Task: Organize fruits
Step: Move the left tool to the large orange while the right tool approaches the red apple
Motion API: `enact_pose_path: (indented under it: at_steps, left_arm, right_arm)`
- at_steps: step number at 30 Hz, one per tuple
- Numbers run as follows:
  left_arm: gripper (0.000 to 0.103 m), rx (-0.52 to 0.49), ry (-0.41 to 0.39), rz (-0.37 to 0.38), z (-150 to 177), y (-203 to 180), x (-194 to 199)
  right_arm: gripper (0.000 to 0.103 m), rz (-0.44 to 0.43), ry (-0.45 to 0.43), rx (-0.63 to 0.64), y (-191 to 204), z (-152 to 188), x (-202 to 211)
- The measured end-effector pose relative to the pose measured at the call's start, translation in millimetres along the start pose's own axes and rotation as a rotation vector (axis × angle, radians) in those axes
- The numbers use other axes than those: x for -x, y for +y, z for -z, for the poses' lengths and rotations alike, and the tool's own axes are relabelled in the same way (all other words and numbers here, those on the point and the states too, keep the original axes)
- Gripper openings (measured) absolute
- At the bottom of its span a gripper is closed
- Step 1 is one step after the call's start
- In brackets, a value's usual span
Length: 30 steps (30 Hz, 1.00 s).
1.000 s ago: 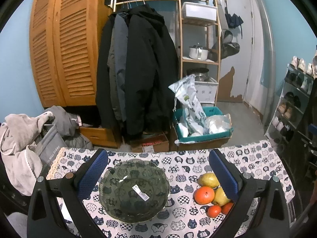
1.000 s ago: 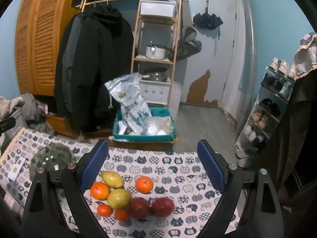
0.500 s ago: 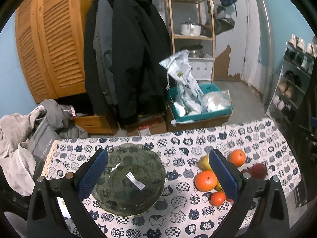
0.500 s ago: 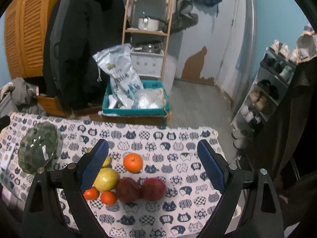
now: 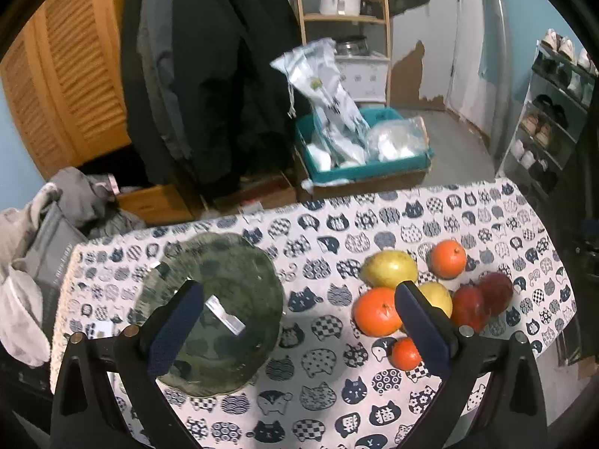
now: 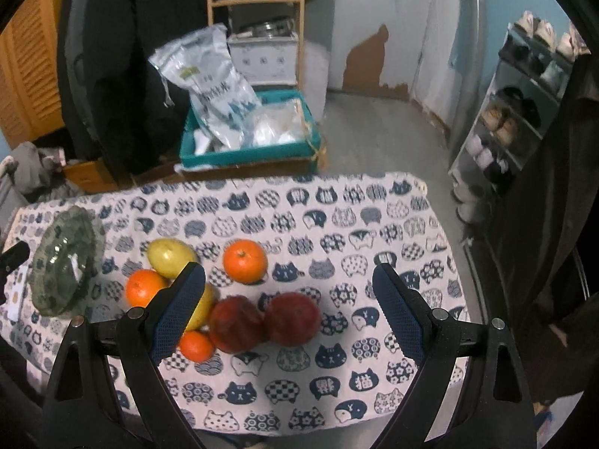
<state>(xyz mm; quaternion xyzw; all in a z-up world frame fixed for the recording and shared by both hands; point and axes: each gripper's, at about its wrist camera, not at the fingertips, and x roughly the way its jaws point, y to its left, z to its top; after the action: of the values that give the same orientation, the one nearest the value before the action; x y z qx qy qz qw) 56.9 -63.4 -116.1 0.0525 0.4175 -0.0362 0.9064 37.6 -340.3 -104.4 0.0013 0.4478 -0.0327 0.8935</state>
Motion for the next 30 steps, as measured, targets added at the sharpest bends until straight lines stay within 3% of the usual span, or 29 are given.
enact_pose_path:
  at_steps: [15,30]
  left_arm:
    - [0.103,0.004,0.179,0.044,18.6,-26.3,-80.1]
    - [0.102,-0.04,0.286,0.089,35.6,-52.5,-130.7]
  right_arm:
    - [0.089,-0.023,0.251,-0.091,-26.6,31.1,-88.9]
    - [0.089,-0.09,0.388,-0.119,-28.4,49.0,-145.6]
